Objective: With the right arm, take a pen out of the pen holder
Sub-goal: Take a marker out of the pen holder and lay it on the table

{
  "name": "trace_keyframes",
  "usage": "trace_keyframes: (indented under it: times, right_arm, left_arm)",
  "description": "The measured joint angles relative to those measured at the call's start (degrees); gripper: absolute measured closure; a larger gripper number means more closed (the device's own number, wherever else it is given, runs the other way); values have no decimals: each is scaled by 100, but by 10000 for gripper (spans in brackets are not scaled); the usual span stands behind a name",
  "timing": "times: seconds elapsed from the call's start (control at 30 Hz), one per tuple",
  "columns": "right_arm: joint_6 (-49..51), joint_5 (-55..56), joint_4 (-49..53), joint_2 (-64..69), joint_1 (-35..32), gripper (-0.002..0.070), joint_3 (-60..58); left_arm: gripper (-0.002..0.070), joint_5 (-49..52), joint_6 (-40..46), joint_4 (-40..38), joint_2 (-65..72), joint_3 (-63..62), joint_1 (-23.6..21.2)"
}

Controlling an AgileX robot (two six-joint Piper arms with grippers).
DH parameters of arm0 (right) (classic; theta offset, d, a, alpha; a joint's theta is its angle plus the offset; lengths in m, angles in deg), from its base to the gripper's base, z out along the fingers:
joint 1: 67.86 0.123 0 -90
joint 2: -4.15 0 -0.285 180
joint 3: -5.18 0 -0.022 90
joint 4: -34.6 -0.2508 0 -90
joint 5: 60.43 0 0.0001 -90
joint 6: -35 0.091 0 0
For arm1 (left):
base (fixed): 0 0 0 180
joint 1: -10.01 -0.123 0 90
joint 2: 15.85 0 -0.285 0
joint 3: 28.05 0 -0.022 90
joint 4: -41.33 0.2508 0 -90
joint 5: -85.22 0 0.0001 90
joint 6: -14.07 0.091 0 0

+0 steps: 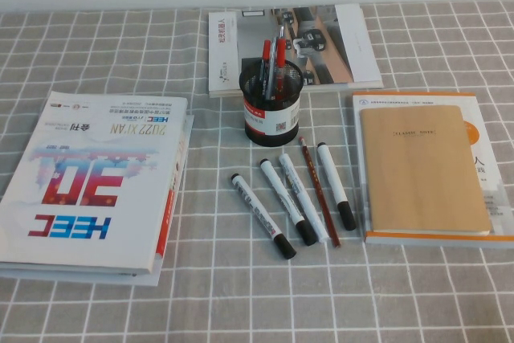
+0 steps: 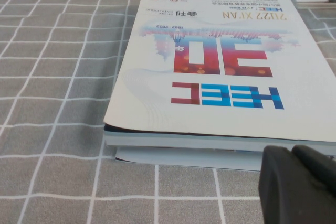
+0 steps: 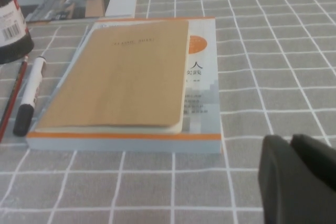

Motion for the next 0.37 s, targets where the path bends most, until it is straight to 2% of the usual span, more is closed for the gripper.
trace_keyframes:
  times: [0.13, 0.37]
  right_arm:
    - [-109, -251, -186, 0, 0, 688, 0]
    - [-969, -380, -621, 0, 0, 688, 0]
  left_arm:
    - [680, 0, 0, 0, 0, 0, 0]
    - [680, 0, 0, 0, 0, 0, 0]
